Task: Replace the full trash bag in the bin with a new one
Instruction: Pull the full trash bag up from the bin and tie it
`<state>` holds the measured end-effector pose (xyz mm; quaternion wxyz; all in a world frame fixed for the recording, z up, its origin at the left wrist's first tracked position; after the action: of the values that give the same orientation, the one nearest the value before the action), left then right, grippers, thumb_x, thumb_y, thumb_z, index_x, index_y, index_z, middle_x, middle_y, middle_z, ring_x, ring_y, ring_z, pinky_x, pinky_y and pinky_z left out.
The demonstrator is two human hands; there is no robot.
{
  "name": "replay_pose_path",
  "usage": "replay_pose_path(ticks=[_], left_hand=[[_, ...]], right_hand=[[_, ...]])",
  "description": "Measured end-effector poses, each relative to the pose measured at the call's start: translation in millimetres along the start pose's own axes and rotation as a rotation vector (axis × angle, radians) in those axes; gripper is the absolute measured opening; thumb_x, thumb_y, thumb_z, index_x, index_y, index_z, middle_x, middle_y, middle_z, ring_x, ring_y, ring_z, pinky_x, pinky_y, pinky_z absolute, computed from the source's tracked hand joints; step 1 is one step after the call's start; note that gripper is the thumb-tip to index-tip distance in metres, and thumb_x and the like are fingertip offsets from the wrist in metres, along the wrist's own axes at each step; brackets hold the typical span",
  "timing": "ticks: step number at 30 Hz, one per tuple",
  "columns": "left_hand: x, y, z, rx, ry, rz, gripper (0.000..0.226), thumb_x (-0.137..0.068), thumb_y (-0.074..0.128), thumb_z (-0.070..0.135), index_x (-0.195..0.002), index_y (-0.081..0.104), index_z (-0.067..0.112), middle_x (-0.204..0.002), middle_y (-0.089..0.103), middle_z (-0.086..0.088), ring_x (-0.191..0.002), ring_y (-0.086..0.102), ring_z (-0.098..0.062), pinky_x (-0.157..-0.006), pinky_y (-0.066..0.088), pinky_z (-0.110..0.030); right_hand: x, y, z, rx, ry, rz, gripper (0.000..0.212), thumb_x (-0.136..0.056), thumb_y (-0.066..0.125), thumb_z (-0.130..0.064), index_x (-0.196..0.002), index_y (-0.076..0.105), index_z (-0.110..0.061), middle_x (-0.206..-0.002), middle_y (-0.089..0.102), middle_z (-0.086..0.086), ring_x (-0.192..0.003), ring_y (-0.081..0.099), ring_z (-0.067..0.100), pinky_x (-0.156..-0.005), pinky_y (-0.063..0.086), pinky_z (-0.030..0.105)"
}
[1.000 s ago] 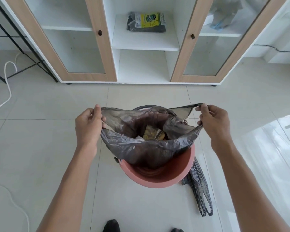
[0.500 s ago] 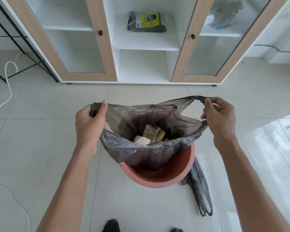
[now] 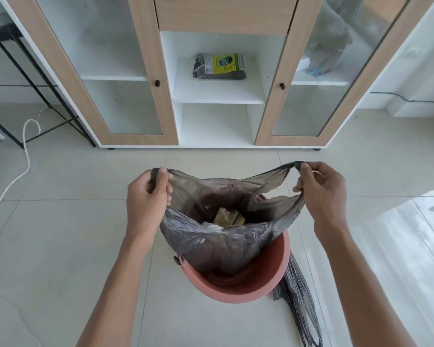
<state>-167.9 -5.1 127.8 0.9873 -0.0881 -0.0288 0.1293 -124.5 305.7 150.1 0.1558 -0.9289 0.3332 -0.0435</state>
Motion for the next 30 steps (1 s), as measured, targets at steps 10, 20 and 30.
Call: replay_pose_path(ticks=[10, 20, 30], left_hand=[[11.1, -1.7, 26.0, -0.235, 0.068, -0.072, 0.027, -0.101, 0.049, 0.028, -0.079, 0.063, 0.023, -0.065, 0.065, 0.004, -0.059, 0.062, -0.016, -0.061, 0.051, -0.031], [15.9, 2.5, 26.5, -0.354, 0.171, -0.055, 0.029, -0.102, 0.044, 0.03, -0.08, 0.06, 0.021, -0.087, 0.063, -0.006, -0.073, 0.063, -0.02, -0.068, 0.049, -0.035], [20.7, 10.5, 40.7, 0.308, -0.043, -0.222, 0.026, -0.103, 0.047, 0.022, -0.089, 0.067, 0.013, -0.108, 0.075, -0.003, -0.109, 0.067, -0.015, -0.096, 0.048, -0.027]], right_hand=[[15.6, -2.1, -22.8, 0.041, -0.035, -0.045, 0.015, -0.095, 0.056, -0.024, -0.084, 0.066, -0.02, -0.061, 0.069, 0.002, -0.056, 0.059, 0.012, -0.055, 0.042, 0.025], [15.6, -4.0, -7.9, 0.086, 0.049, -0.083, 0.014, -0.094, 0.056, -0.025, -0.088, 0.065, -0.016, -0.063, 0.072, 0.001, -0.06, 0.064, 0.017, -0.06, 0.043, 0.027], [15.6, -4.2, -23.2, -0.382, 0.195, -0.285, 0.037, -0.09, 0.057, -0.023, -0.095, 0.062, 0.014, -0.114, 0.061, 0.033, -0.086, 0.058, 0.013, -0.087, 0.041, 0.031]])
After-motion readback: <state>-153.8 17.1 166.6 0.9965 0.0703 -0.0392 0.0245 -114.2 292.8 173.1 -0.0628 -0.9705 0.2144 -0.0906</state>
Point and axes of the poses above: each hand's wrist, its own x-axis away from the middle knuckle, its own y-axis out of the palm, z = x × y, the point moved 3 cm from there along -x, towards the middle knuckle
